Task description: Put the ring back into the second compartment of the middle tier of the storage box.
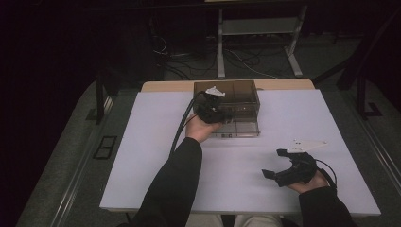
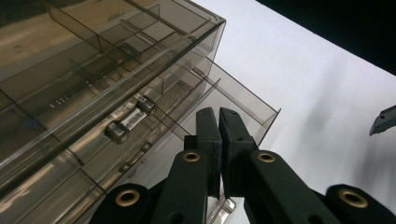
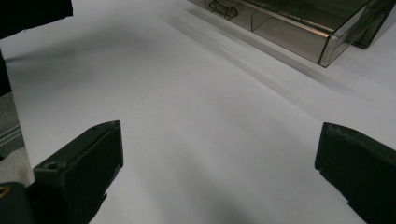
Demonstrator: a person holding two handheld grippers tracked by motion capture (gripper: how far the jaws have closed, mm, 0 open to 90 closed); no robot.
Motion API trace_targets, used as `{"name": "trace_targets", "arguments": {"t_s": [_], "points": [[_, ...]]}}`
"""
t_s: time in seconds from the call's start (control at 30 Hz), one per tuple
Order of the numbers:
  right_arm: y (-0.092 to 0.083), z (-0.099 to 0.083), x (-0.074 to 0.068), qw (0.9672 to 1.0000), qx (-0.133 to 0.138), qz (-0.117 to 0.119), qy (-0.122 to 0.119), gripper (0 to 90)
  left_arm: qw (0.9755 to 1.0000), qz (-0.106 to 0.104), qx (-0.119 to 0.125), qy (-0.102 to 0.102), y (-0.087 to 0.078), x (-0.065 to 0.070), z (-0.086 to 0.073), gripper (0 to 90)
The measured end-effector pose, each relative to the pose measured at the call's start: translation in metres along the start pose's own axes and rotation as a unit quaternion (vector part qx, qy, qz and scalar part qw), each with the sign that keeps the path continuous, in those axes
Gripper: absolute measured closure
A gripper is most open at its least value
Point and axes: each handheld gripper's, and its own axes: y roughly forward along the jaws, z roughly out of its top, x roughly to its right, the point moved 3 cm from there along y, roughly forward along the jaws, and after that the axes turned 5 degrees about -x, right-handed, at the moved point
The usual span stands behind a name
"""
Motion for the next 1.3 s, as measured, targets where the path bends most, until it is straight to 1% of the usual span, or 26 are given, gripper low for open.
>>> {"name": "trace_targets", "arguments": {"t_s": [0.1, 0.13, 0.17, 0.33, 0.37, 0.4, 0.5, 0.53, 0.57, 0.67, 0.7, 0.73, 0.87, 0.9, 0.93, 1.03, 1.07, 1.1, 1.13, 1.2, 1.27, 1.3], "points": [[0.000, 0.000, 0.000, 1.0000, -0.001, 0.000, 0.002, 0.5, 1.0000, -0.002, -0.005, -0.002, 0.005, 0.000, -0.002, 87.3], [0.000, 0.000, 0.000, 1.0000, -0.002, 0.001, 0.002, 0.5, 0.9999, -0.003, -0.012, 0.002, 0.006, -0.001, -0.004, 87.3], [0.000, 0.000, -0.001, 1.0000, -0.002, 0.001, 0.002, 0.5, 1.0000, -0.004, -0.007, -0.004, 0.007, 0.000, -0.004, 87.3], [0.000, 0.000, 0.000, 1.0000, -0.003, 0.001, 0.001, 0.5, 0.9998, -0.007, -0.014, -0.007, 0.014, -0.001, -0.008, 87.2], [0.001, 0.000, 0.000, 1.0000, -0.003, 0.001, 0.001, 0.5, 0.9998, -0.009, -0.016, -0.008, 0.015, 0.000, -0.009, 87.2], [0.001, 0.000, 0.000, 1.0000, -0.003, 0.001, 0.001, 0.5, 0.9998, -0.008, -0.018, -0.004, 0.016, -0.001, -0.009, 87.2], [0.000, 0.000, 0.000, 1.0000, -0.003, 0.001, 0.001, 0.5, 0.9997, -0.010, -0.020, -0.006, 0.018, 0.000, -0.011, 87.2], [0.000, 0.000, 0.000, 1.0000, -0.003, 0.001, 0.001, 0.5, 0.9997, -0.010, -0.019, -0.009, 0.019, 0.000, -0.011, 87.2], [0.000, 0.000, 0.000, 1.0000, -0.003, 0.001, 0.001, 0.5, 0.9997, -0.010, -0.021, -0.007, 0.019, -0.001, -0.012, 87.2], [0.000, 0.000, 0.000, 1.0000, -0.004, 0.000, 0.000, 0.5, 0.9996, -0.008, -0.024, -0.009, 0.021, -0.002, -0.013, 87.2], [0.000, 0.000, 0.000, 1.0000, -0.004, 0.001, 0.000, 0.5, 0.9996, -0.007, -0.029, -0.004, 0.021, -0.004, -0.014, 87.2], [0.000, 0.000, 0.000, 1.0000, -0.004, 0.001, 0.000, 0.5, 0.9996, -0.008, -0.024, -0.011, 0.022, -0.003, -0.014, 87.2], [0.001, 0.000, 0.000, 1.0000, -0.004, 0.001, 0.000, 0.5, 0.9995, -0.006, -0.029, -0.010, 0.022, -0.005, -0.014, 87.2], [0.001, 0.000, 0.000, 1.0000, -0.002, 0.000, -0.001, 0.5, 0.9995, -0.005, -0.028, -0.013, 0.023, -0.005, -0.015, 87.2], [0.001, 0.000, 0.000, 1.0000, -0.002, 0.000, -0.001, 0.5, 0.9994, -0.004, -0.033, -0.011, 0.023, -0.006, -0.015, 87.3], [0.001, 0.000, 0.000, 1.0000, -0.002, 0.000, -0.001, 0.5, 0.9994, -0.001, -0.030, -0.015, 0.023, -0.007, -0.015, 87.2], [0.001, 0.000, 0.000, 1.0000, -0.003, 0.000, -0.001, 0.5, 0.9993, 0.001, -0.035, -0.011, 0.023, -0.009, -0.016, 87.2], [0.001, 0.000, 0.000, 1.0000, -0.003, 0.000, -0.001, 0.5, 0.9994, 0.001, -0.030, -0.017, 0.023, -0.009, -0.016, 87.1], [0.001, 0.000, 0.000, 1.0000, -0.003, 0.000, -0.001, 0.5, 0.9994, 0.003, -0.029, -0.019, 0.024, -0.009, -0.016, 87.1], [0.001, 0.000, 0.000, 1.0000, -0.002, 0.000, -0.001, 0.5, 0.9993, 0.007, -0.035, -0.014, 0.023, -0.011, -0.016, 87.1], [0.001, 0.000, 0.000, 1.0000, -0.003, 0.001, -0.001, 0.5, 0.9992, 0.009, -0.029, -0.024, 0.024, -0.012, -0.016, 87.1], [0.001, 0.000, 0.000, 1.0000, -0.003, 0.001, -0.001, 0.5, 0.9992, 0.010, -0.034, -0.020, 0.024, -0.013, -0.017, 87.0]]}}
